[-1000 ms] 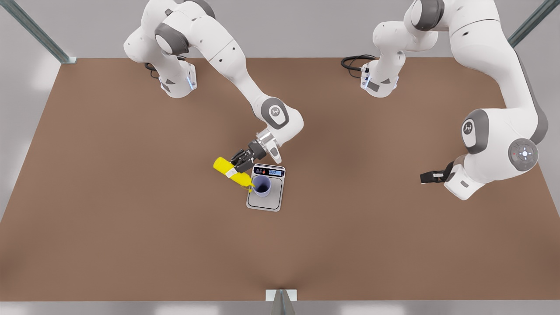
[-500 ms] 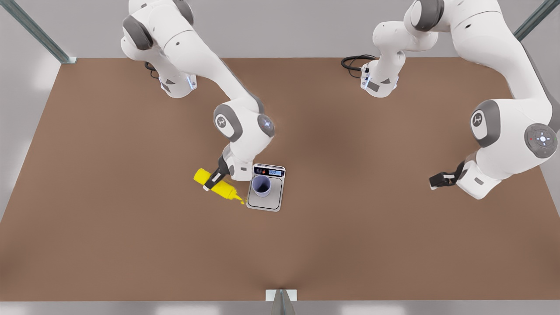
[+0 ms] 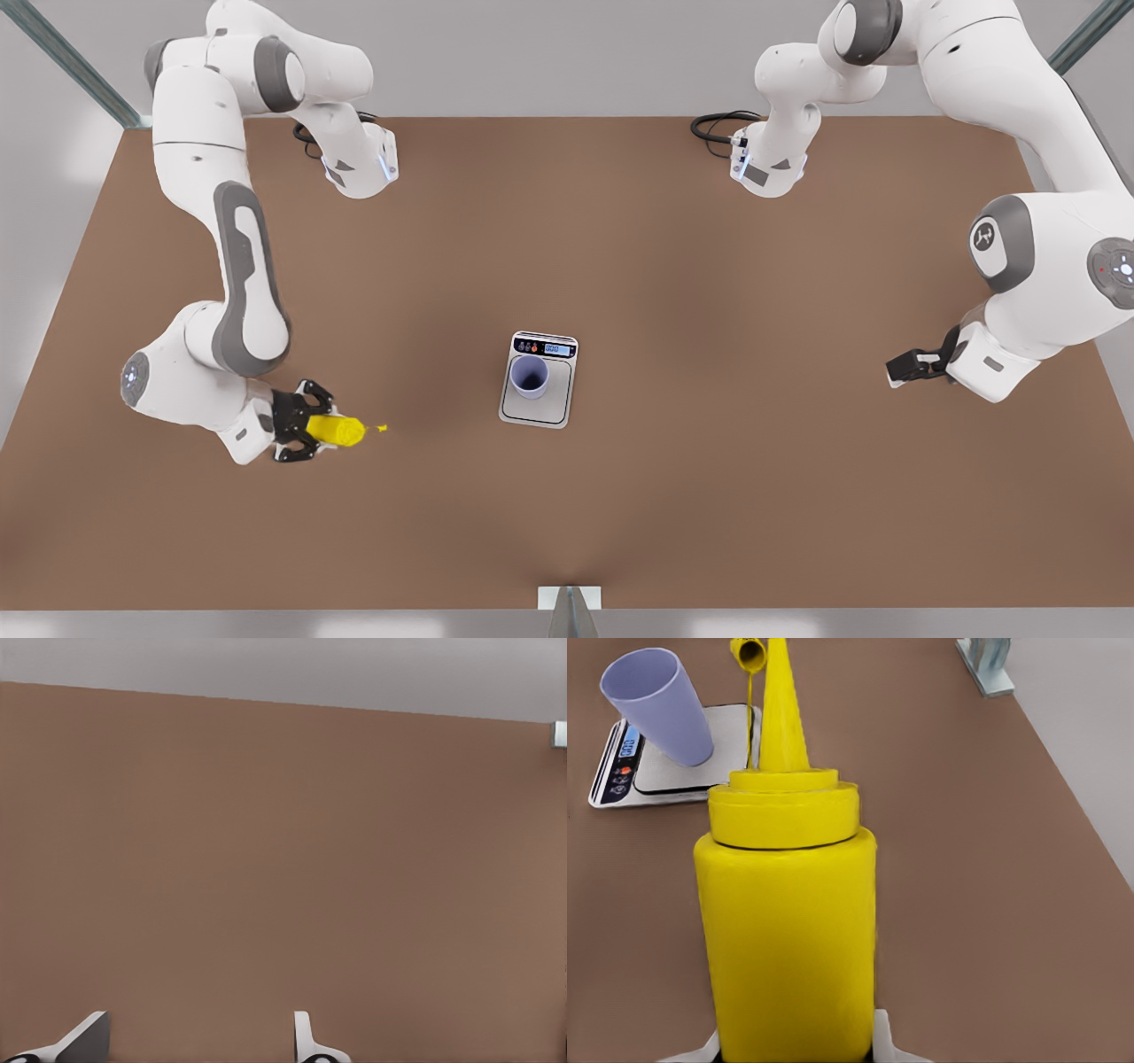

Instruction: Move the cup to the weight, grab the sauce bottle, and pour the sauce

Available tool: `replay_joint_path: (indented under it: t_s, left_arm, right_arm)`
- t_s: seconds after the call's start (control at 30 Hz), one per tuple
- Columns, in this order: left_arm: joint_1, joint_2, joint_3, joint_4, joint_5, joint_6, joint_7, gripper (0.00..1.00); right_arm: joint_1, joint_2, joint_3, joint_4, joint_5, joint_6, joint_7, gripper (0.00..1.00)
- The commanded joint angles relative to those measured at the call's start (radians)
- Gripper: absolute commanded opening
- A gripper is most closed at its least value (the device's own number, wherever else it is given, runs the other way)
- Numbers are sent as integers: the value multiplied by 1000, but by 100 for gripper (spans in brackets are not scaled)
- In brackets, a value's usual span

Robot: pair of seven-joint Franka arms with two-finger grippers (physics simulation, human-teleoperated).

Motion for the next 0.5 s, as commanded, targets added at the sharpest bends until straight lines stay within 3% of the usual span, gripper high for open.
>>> replay_joint_path:
  t_s: [0.0,0.27,0.47]
  left_arm:
    - [0,0,0,0,-1,-1,0,100]
    - [0,1,0,2,1,2,0,100]
    - [0,1,0,12,1,10,0,100]
  right_arm:
    - [-17,8,2,-2,39,-24,-28,57]
    - [-183,267,2,12,564,-512,-520,57]
    - [-172,318,4,12,619,-484,-652,57]
